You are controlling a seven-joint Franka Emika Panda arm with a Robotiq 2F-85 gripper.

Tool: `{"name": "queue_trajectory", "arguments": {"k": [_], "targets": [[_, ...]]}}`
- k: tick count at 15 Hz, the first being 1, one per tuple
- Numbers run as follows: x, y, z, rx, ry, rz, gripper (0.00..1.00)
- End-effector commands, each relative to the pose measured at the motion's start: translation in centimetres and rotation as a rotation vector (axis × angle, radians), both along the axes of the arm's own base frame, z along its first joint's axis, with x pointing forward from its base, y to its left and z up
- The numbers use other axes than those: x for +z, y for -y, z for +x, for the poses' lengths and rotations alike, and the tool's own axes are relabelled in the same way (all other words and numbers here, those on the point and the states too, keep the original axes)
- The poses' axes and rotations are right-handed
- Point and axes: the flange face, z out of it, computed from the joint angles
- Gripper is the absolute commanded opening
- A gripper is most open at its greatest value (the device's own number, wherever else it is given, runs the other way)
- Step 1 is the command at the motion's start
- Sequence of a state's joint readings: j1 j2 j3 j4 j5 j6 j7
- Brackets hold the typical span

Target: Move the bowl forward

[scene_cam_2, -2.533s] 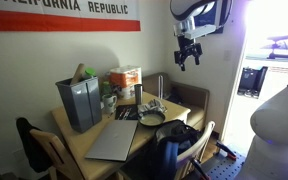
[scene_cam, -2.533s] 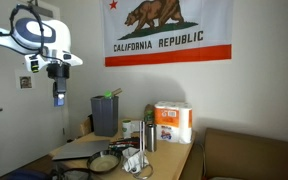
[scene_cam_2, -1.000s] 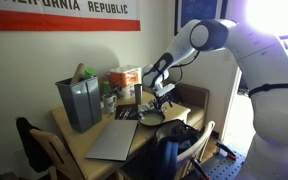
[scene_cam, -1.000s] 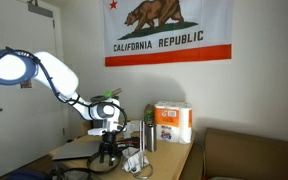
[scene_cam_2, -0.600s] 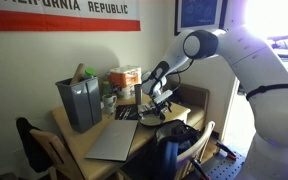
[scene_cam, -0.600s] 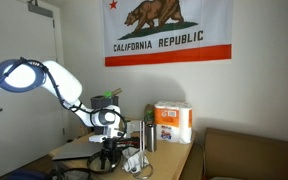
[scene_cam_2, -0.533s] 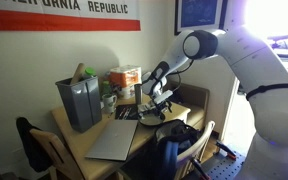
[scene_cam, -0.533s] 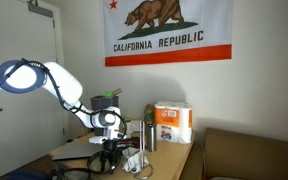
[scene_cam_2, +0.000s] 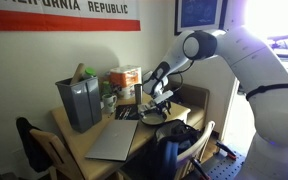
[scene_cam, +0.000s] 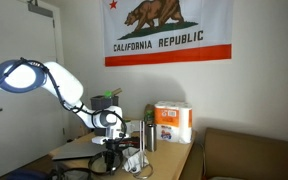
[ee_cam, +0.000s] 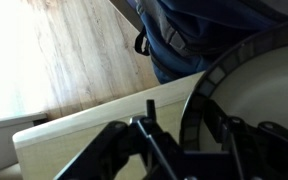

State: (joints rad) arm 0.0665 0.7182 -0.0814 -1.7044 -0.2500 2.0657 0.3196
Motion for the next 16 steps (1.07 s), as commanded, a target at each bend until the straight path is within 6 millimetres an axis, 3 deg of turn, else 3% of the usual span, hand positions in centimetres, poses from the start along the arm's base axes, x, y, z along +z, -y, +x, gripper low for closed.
{"name": "queue_trajectory", "arguments": {"k": [1, 3, 5, 6, 7, 9, 10, 12, 14, 15, 16], "targets": [[3.1, 0.4, -0.1, -0.055, 0.081, 0.003, 0.22], [4.3, 0.4, 0.1, -0.070, 0.113, 0.001, 0.07], [5.1, 0.4, 0.0, -0.070, 0.125, -0.004, 0.05], [5.6, 0.3, -0.2, -0.061, 0.119, 0.003, 0.34], [6.1, 0.2, -0.4, -0.043, 0.111, 0.009, 0.31], [8.9, 0.1, -1.2, 0.023, 0.088, 0.037, 0.37], [5.8, 0.3, 0.6, -0.012, 0.102, 0.010, 0.19], [7.5, 0.2, 0.2, 0.012, 0.103, 0.020, 0.34], [8.4, 0.2, -0.1, 0.013, 0.107, 0.022, 0.37], [8.4, 0.2, -0.3, 0.013, 0.105, 0.022, 0.62], [7.1, 0.0, 0.0, 0.015, 0.096, 0.039, 0.65]]}}
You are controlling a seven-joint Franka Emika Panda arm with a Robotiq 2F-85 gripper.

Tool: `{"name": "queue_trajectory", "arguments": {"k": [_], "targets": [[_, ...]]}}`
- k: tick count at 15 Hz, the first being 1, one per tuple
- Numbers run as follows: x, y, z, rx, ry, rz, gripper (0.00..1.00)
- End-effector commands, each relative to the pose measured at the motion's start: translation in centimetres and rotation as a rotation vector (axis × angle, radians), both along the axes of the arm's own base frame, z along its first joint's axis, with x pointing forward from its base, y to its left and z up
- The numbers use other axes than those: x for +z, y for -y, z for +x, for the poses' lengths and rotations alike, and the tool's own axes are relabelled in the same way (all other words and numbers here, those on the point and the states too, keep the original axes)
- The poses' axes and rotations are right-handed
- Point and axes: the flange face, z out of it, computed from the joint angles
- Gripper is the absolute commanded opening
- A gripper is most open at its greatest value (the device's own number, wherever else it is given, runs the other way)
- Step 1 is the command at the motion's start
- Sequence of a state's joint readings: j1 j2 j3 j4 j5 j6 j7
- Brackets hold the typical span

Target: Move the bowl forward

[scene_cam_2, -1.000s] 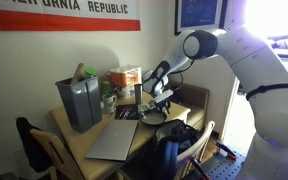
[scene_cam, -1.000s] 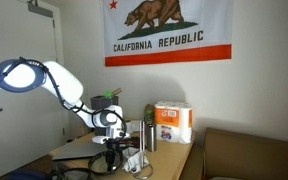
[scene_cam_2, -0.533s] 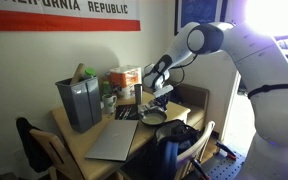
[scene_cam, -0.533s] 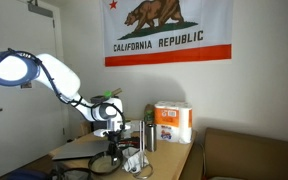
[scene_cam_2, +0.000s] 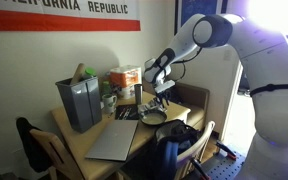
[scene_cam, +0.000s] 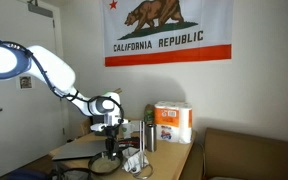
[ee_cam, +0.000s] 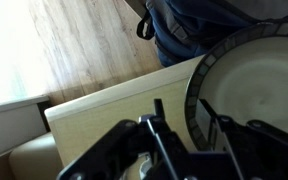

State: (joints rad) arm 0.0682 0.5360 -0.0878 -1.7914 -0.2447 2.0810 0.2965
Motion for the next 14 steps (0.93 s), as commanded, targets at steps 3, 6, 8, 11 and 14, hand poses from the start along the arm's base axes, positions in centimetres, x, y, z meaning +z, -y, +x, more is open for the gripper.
{"name": "queue_trajectory", "arguments": {"k": [3, 6, 8, 11, 14], "targets": [[-4.8, -0.6, 0.8, -0.017, -0.019, 0.079, 0.85], [-8.2, -1.2, 1.4, -0.016, -0.006, 0.098, 1.00], [-9.4, -1.0, 2.0, -0.024, 0.018, 0.103, 1.00], [-10.2, -0.5, 2.5, -0.037, 0.058, 0.119, 1.00], [-10.5, 0.1, 2.5, -0.048, 0.075, 0.143, 1.00]]}}
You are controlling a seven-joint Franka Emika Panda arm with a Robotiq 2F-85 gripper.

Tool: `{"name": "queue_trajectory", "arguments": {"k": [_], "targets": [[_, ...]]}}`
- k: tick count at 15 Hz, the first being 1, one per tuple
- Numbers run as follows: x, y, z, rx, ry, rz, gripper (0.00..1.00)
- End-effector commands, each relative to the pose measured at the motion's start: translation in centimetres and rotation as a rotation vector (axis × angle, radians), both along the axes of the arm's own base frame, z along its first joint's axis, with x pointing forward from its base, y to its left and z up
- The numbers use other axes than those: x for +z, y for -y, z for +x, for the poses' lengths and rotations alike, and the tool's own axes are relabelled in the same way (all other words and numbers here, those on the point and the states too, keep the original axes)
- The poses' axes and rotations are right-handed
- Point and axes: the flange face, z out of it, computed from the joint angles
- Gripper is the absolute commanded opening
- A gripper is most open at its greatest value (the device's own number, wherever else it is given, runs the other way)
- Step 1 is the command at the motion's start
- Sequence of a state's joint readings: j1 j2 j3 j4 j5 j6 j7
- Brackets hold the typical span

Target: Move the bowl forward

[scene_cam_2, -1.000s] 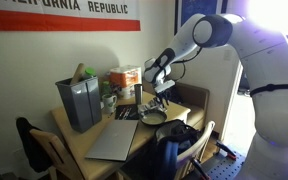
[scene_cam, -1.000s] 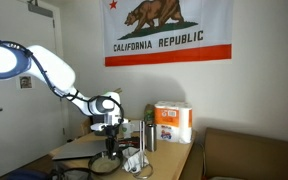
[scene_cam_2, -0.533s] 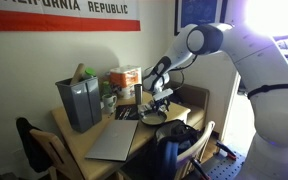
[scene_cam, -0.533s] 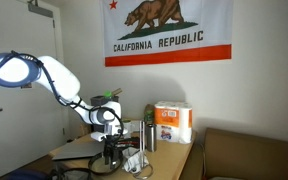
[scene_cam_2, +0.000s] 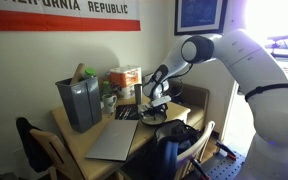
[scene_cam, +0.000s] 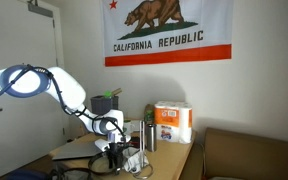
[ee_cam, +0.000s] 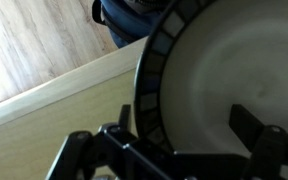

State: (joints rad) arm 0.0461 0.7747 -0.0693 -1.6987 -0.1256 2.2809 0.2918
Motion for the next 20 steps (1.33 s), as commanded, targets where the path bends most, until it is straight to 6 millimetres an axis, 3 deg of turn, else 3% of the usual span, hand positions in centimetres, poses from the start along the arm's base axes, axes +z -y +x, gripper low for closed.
{"name": "queue_trajectory", "arguments": {"k": [1, 2, 3, 12, 16, 20], "targets": [[0.1, 0.8, 0.4, 0.004, 0.024, 0.044, 1.00], [-0.1, 1.1, 0.4, -0.001, 0.027, 0.049, 0.75], [-0.1, 1.2, 0.4, 0.002, 0.030, 0.055, 0.74], [-0.4, 1.4, 0.4, -0.013, 0.056, 0.068, 0.08], [-0.6, 0.9, 0.4, -0.023, 0.058, 0.065, 0.00], [0.4, 0.3, 0.6, 0.002, 0.076, 0.068, 0.06]]}}
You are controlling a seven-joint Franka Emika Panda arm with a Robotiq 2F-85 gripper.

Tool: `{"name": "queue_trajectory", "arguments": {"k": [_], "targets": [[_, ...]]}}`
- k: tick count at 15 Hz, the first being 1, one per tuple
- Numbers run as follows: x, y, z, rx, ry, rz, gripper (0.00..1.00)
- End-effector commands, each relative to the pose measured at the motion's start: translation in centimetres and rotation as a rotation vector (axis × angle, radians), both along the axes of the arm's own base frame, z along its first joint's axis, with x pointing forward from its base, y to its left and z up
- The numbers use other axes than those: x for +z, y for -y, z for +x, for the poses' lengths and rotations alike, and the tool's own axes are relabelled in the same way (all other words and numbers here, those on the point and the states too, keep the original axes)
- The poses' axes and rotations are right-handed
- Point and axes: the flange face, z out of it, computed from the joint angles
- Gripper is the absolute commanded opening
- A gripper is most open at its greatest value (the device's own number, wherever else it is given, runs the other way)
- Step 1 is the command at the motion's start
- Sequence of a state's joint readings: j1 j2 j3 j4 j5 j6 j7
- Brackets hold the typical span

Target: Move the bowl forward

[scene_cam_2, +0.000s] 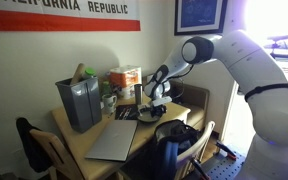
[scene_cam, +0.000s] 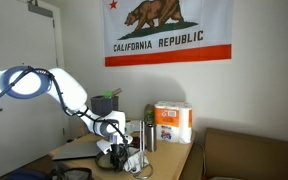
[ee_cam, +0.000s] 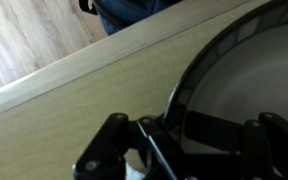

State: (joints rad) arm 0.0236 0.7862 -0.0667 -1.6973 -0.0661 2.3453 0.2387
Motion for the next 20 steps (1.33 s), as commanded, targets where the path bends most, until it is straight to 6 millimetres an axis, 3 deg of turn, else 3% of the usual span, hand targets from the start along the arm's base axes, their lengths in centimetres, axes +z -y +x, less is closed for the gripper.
{"name": "queue_trajectory", "arguments": {"k": [1, 14, 20], "targets": [[1.1, -1.2, 0.1, 0.023, 0.031, 0.015, 0.06], [9.6, -5.3, -1.7, 0.432, -0.106, 0.140, 0.05], [9.9, -5.9, -3.0, 0.461, -0.228, 0.162, 0.05]]}}
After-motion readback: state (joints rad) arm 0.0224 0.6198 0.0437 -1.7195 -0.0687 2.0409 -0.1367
